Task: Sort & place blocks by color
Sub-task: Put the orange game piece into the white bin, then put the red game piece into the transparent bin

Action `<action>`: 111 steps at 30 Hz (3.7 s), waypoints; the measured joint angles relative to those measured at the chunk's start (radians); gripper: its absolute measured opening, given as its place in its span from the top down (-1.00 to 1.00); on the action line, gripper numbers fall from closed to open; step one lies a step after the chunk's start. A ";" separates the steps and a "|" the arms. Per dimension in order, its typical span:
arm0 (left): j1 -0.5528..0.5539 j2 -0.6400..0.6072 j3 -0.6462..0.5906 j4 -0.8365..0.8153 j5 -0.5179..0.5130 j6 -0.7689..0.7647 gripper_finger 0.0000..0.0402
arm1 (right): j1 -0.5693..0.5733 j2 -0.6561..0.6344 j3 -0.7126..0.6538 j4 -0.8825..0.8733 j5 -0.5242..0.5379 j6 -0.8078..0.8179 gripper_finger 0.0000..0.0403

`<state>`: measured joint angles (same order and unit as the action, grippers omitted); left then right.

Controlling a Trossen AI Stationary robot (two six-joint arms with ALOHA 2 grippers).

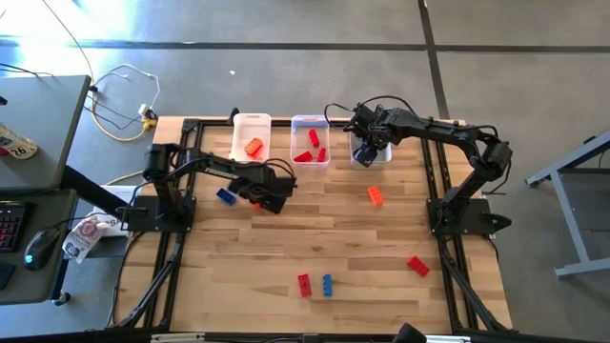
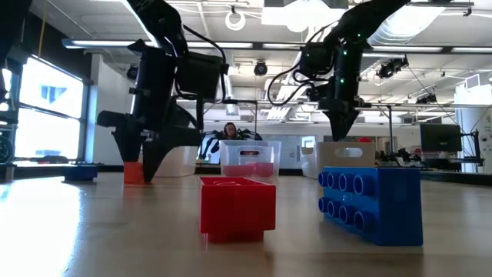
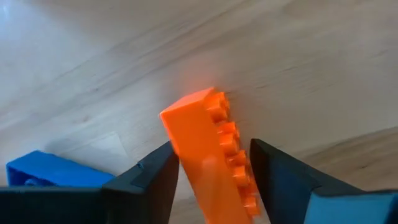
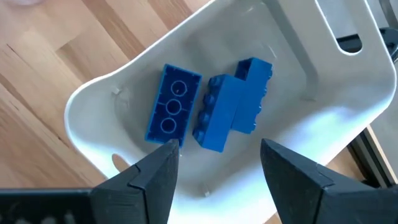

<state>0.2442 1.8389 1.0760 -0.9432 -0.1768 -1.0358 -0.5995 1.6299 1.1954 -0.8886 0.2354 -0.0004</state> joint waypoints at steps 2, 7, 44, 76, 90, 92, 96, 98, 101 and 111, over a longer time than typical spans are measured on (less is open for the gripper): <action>0.000 0.000 0.000 0.007 0.000 0.026 0.19 | 0.001 -0.001 0.000 -0.005 0.000 0.001 -0.06; 0.001 -0.003 -0.002 0.005 -0.023 0.109 0.51 | 0.019 -0.036 0.000 -0.006 0.003 0.026 -0.06; 0.217 -0.344 -0.001 0.049 -0.178 0.486 0.62 | 0.537 -0.126 0.000 0.057 -0.094 0.184 -0.06; 0.561 -0.276 -0.001 0.248 -0.096 0.726 0.55 | 0.680 -0.126 0.000 0.109 -0.167 0.296 -0.06; 0.580 -0.276 -0.001 0.259 -0.033 0.778 0.41 | 0.900 -0.126 0.000 -0.057 -0.188 0.722 -0.06; 0.580 -0.275 -0.001 0.259 -0.033 0.778 0.37 | 0.938 -0.126 0.000 -0.085 -0.188 0.785 -0.06; 0.580 -0.275 -0.001 0.259 -0.033 0.778 0.27 | 1.006 -0.126 0.000 -0.131 -0.188 0.900 -0.06; 0.580 -0.276 -0.001 0.258 -0.032 0.778 0.22 | 1.036 -0.126 0.000 -0.152 -0.187 0.955 -0.06; 0.580 -0.276 -0.001 0.259 -0.019 0.778 0.16 | 1.079 -0.126 0.000 -0.184 -0.168 1.035 -0.06; 0.578 -0.275 -0.001 0.260 0.140 0.778 0.14 | 1.211 -0.126 0.000 -0.350 -0.125 1.312 -0.06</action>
<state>0.8226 1.5635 1.0752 -0.6832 -0.0373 -0.2574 0.6119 1.5036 1.1954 -1.2386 0.1103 1.3116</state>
